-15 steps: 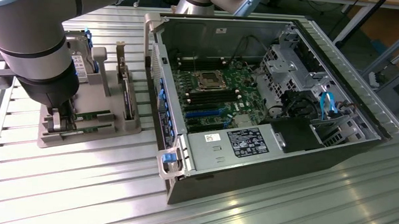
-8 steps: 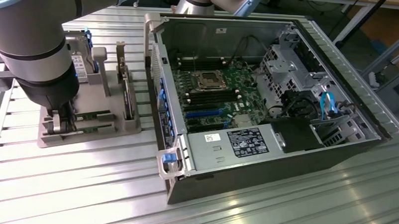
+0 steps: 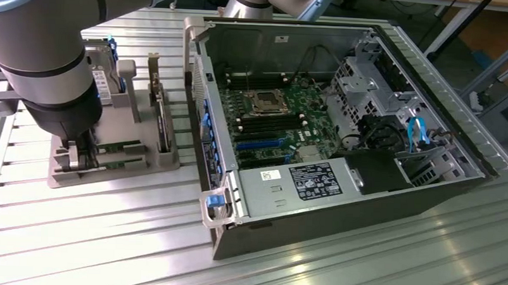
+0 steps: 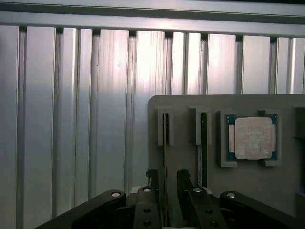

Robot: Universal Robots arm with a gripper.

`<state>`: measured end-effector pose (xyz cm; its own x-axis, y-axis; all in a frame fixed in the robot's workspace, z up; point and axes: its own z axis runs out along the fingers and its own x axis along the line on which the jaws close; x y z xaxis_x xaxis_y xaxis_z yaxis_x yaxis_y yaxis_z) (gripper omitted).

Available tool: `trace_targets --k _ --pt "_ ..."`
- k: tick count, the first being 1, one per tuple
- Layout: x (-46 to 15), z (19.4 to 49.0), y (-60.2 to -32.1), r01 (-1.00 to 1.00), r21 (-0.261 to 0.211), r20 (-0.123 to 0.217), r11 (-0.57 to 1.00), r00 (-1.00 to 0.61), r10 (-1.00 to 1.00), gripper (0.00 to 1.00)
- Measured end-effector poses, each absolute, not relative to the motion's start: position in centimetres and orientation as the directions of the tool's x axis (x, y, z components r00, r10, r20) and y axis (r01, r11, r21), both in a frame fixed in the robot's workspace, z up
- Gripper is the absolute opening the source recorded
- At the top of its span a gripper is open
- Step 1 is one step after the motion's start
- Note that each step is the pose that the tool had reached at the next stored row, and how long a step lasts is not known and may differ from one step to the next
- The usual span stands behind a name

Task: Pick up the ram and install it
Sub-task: 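Pick up the ram and move it above insertion slot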

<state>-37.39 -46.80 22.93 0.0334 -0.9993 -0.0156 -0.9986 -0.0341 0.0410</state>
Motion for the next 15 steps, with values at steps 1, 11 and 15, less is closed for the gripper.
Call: trace_targets --k 1,11,15 --pt "-37.3 22.9 -46.8 -0.999 0.041 -0.016 -0.034 0.033 -0.999 0.30" --pt "-35.6 22.9 -46.8 -0.999 0.042 -0.016 -0.034 0.033 -0.999 0.30" --pt "-35.2 22.9 -46.8 -0.999 0.042 -0.016 -0.034 0.033 -0.999 0.30"
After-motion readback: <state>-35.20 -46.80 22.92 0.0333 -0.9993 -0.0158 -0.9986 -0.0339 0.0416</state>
